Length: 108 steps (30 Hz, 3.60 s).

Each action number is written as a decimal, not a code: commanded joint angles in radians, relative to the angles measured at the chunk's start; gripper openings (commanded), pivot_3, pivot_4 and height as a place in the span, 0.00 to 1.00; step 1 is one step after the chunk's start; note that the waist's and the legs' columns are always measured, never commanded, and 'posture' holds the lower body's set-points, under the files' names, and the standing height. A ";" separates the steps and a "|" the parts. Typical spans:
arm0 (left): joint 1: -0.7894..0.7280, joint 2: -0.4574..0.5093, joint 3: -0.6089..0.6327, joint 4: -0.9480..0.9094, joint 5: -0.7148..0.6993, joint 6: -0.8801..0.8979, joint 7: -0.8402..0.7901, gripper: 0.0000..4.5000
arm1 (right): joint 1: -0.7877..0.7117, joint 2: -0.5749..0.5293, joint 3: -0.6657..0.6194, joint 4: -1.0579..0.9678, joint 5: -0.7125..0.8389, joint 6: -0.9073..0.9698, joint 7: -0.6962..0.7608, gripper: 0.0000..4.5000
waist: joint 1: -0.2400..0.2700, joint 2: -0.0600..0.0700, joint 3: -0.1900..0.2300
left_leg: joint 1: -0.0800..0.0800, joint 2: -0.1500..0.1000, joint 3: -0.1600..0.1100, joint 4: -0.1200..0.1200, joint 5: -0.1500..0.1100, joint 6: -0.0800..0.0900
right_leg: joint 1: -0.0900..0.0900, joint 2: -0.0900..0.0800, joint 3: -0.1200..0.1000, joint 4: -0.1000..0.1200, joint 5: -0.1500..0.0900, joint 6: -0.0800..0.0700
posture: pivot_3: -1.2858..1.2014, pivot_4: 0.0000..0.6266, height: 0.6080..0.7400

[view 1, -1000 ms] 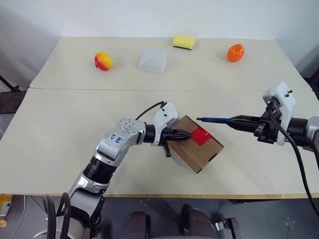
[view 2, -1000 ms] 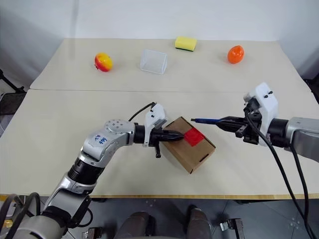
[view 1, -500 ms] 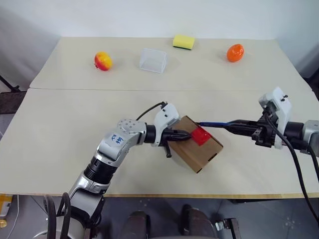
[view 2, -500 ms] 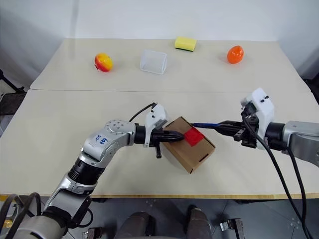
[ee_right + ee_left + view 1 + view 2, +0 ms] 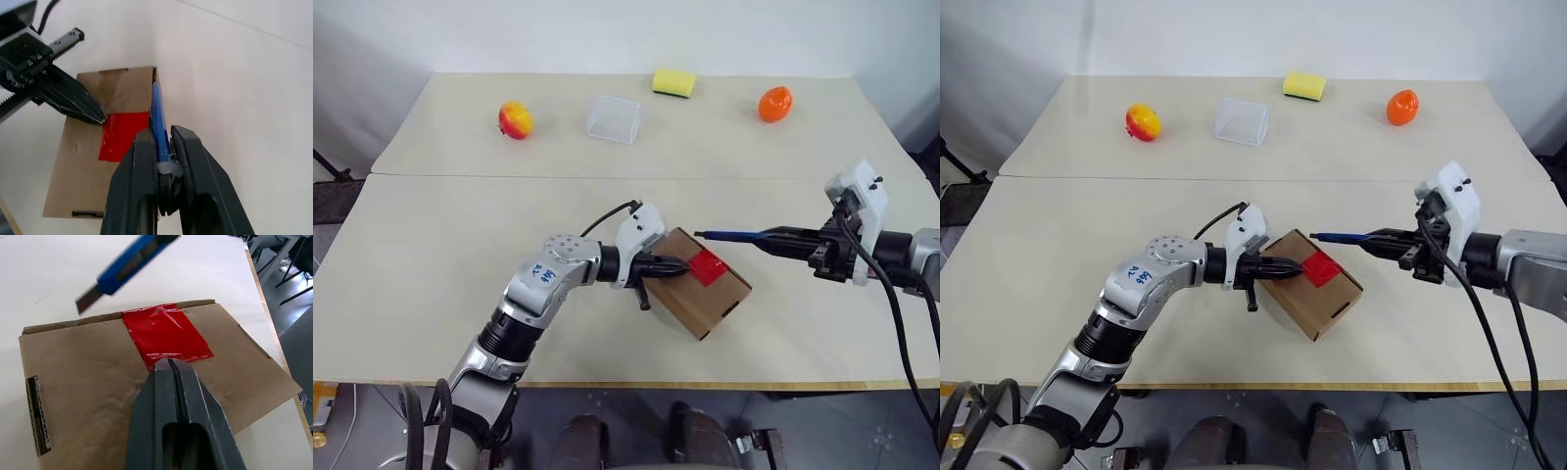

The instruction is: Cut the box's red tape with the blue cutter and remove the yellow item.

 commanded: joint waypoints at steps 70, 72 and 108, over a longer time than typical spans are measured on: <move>0.016 -0.004 -0.035 -0.024 -0.001 0.046 -0.012 0.00 | 0.074 0.044 -0.176 -0.009 0.023 -0.050 0.120 0.03 | -0.001 0.001 0.000 | 0.001 0.000 0.000 0.002 0.000 0.000 | 0.001 0.000 0.001 0.002 0.000 0.000 | 0.52 0.24 1.00; 0.016 -0.006 -0.035 -0.025 -0.001 0.047 -0.011 0.00 | 0.054 0.051 -0.169 0.000 0.020 -0.046 0.108 0.03 | 0.000 0.001 0.000 | 0.001 0.000 0.000 0.003 0.000 0.000 | 0.001 0.000 0.002 0.003 0.000 0.000 | 0.52 0.24 1.00; 0.023 -0.013 -0.042 -0.029 -0.001 0.053 -0.010 0.00 | 0.167 -0.012 -0.137 0.010 -0.088 -0.039 0.141 0.03 | 0.002 0.000 0.000 | 0.001 0.000 0.000 0.004 0.000 0.000 | 0.001 0.000 0.002 0.004 0.000 0.000 | 0.52 0.24 1.00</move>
